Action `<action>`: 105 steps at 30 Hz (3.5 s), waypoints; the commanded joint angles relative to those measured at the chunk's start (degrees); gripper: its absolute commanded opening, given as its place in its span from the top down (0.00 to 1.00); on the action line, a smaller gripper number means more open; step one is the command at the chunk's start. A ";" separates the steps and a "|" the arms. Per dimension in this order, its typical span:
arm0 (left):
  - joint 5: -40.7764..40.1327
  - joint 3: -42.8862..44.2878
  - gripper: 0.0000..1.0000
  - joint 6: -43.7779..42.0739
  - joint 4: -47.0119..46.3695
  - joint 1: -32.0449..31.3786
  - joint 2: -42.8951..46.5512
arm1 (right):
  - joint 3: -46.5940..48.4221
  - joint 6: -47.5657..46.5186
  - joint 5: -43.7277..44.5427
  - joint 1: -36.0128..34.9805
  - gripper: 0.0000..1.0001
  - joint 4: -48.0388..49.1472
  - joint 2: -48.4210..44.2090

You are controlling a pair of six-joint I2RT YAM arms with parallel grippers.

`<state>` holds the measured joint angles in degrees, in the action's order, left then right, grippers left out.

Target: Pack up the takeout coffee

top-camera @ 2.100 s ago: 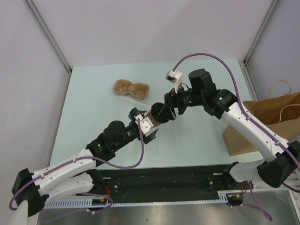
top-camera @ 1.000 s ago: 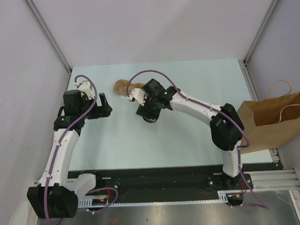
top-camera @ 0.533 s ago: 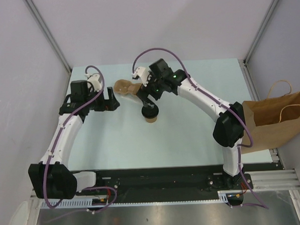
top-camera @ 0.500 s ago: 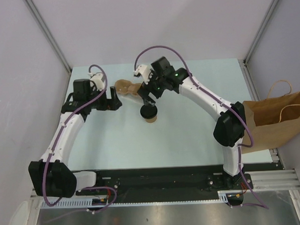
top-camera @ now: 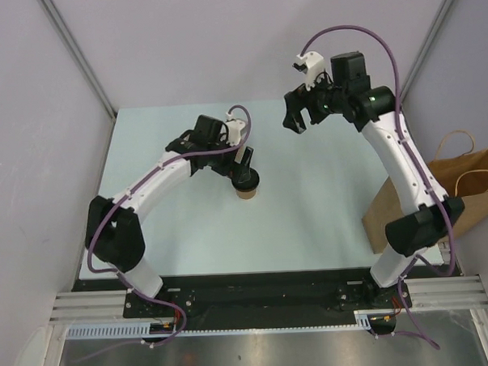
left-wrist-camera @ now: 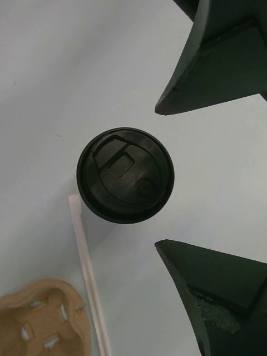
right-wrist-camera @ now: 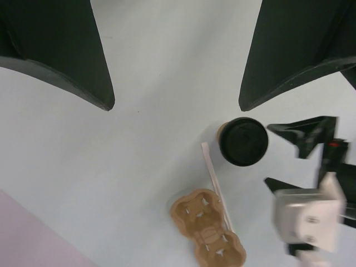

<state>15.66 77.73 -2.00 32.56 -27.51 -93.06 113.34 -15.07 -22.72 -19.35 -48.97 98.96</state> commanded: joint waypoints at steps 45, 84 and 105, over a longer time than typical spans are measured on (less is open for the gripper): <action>-5.38 9.81 0.46 -6.43 9.89 5.15 -6.27 | -11.04 1.01 5.93 0.11 0.00 2.30 -17.31; -3.01 0.92 0.01 -13.03 3.21 40.34 -3.71 | -4.97 0.92 3.38 0.72 0.00 -2.00 -17.48; 4.19 11.83 0.00 -13.03 6.04 41.22 5.30 | -0.14 -2.33 11.81 2.13 0.00 -16.13 -23.45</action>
<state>14.00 85.49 -15.31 41.01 13.65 -98.52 109.71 -15.57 -14.72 -17.65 -58.63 78.76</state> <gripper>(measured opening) 0.995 0.994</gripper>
